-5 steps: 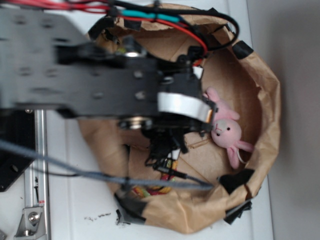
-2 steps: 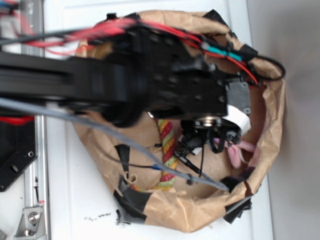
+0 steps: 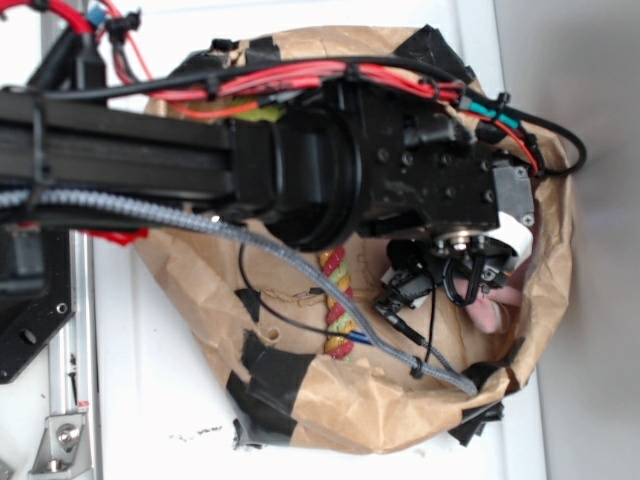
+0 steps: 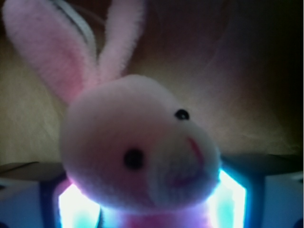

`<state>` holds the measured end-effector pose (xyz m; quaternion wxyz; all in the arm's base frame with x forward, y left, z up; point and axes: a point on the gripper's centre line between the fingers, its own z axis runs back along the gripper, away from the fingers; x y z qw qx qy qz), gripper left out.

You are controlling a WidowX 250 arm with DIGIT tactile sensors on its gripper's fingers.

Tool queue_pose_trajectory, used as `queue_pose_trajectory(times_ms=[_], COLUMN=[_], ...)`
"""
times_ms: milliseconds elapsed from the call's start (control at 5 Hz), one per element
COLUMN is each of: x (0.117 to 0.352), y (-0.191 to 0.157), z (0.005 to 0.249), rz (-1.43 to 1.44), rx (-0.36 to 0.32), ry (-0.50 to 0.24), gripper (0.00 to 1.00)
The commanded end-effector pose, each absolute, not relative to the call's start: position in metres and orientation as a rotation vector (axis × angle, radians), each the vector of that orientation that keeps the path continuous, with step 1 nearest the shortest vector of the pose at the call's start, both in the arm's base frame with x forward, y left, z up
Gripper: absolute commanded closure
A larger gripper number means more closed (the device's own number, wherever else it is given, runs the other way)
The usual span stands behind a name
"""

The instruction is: Grab the pink bunny.

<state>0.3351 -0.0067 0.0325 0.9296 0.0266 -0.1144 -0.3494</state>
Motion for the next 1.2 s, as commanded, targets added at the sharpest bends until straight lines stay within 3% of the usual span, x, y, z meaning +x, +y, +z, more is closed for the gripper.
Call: queue_pose_trajectory(times_ms=[0,200,400,600,1000], x=[0.317,0.291,0.282,0.274,0.266], y=[-0.009,0.004,0.006,0.012,0.014], z=[0.105,0.154,0.204,0.223,0.213], rz=[-0.628,-0.440,-0.381,-0.109,0.248], rx=[0.226,0.270,0.266,0.124,0.146], ry=[-0.269,-0.353,-0.326,-0.238,-0.162], gripper=[1.00,1.00,1.00,1.00,1.00])
